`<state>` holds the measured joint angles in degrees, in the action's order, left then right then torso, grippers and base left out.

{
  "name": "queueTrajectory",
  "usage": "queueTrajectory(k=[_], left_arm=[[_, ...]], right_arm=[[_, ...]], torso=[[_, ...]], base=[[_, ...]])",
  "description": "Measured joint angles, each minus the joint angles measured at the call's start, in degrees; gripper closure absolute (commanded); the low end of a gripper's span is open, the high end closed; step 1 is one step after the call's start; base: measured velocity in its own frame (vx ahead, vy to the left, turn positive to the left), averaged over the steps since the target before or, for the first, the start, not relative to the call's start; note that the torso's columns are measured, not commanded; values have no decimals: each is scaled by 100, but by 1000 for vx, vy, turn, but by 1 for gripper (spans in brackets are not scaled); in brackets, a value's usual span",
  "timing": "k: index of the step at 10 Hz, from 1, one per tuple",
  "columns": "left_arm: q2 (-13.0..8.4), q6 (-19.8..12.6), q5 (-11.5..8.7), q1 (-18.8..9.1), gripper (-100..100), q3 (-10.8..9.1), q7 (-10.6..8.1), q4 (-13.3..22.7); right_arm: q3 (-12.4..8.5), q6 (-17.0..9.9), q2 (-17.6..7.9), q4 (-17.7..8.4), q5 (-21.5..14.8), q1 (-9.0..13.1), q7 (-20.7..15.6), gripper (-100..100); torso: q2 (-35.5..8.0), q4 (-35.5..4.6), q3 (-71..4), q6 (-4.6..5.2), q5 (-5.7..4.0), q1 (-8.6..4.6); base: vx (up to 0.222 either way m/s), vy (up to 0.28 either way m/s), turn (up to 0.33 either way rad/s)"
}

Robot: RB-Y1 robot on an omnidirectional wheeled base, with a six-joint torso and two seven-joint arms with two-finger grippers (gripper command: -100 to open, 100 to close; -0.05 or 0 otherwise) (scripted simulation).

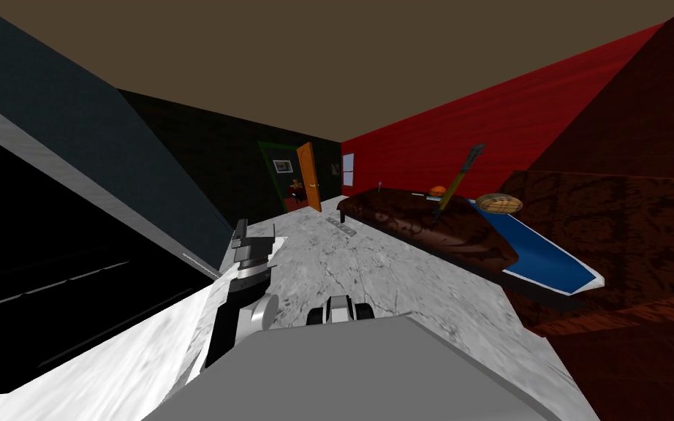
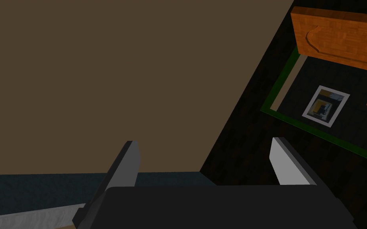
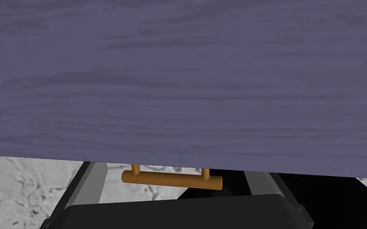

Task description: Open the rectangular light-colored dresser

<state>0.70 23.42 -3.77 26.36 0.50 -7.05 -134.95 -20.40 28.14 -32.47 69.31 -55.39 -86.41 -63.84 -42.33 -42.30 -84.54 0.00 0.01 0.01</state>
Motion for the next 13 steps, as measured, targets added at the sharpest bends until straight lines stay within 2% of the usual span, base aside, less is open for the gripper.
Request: queueTrajectory(k=[1, 3, 4, 5, 7, 9, 10, 11, 12, 13], left_arm=[[0, 0, 0, 0, 0, 0, 0, 0], [0, 0, 0, 0, 0, 0, 0, 0], [0, 0, 0, 0, 0, 0, 0, 0], [0, 0, 0, 0, 0, 0, 0, 0], [1, 0, 0, -1, 0, 1, 0, 0], [1, 0, 0, -2, 0, 1, 0, 1], [1, 0, 0, -1, 0, 1, 0, 1], [1, 0, 0, -1, 0, 1, 0, 0], [1, 0, 0, -1, 0, 1, 0, 0], [1, 0, 0, -1, 0, 1, 0, 0]], right_arm=[[35, 124, 21, -66, 8, -65, -62, -100], [120, 291, -35, 2, 25, -324, -13, -100], [134, 415, -48, -86, 45, -362, -46, -100], [198, 483, -55, -32, 39, -487, -30, -100], [282, 420, -51, -25, 14, -432, 16, -100], [406, 325, -35, -231, -11, -179, 16, -100], [415, 311, -33, -241, -14, -165, 16, 100], [361, 361, -50, -197, 0, -248, 12, 100], [310, 373, -58, -39, 3, -378, 27, 100], [310, 374, -56, -15, 1, -386, 29, 100]], torso=[[-4, -1, 3, 0, -2, -4], [0, 0, -1, 0, 1, 5], [4, 1, -2, 0, 1, 6], [7, 2, -5, 0, 1, 3], [-16, -5, 11, -1, 1, 6], [-8, -3, 6, 1, -1, -1], [6, 2, -5, 1, 1, 2], [18, 7, -15, -1, 6, 7], [27, 18, -30, 9, 13, 20], [24, 18, -30, 4, 15, 17]], base=[[69, -81, 13], [64, -62, 14], [72, -59, 14], [31, -29, 4], [-22, -17, 44], [-25, -8, 16], [11, 7, -62], [31, 13, -23], [13, 6, -3], [84, 52, 21]])
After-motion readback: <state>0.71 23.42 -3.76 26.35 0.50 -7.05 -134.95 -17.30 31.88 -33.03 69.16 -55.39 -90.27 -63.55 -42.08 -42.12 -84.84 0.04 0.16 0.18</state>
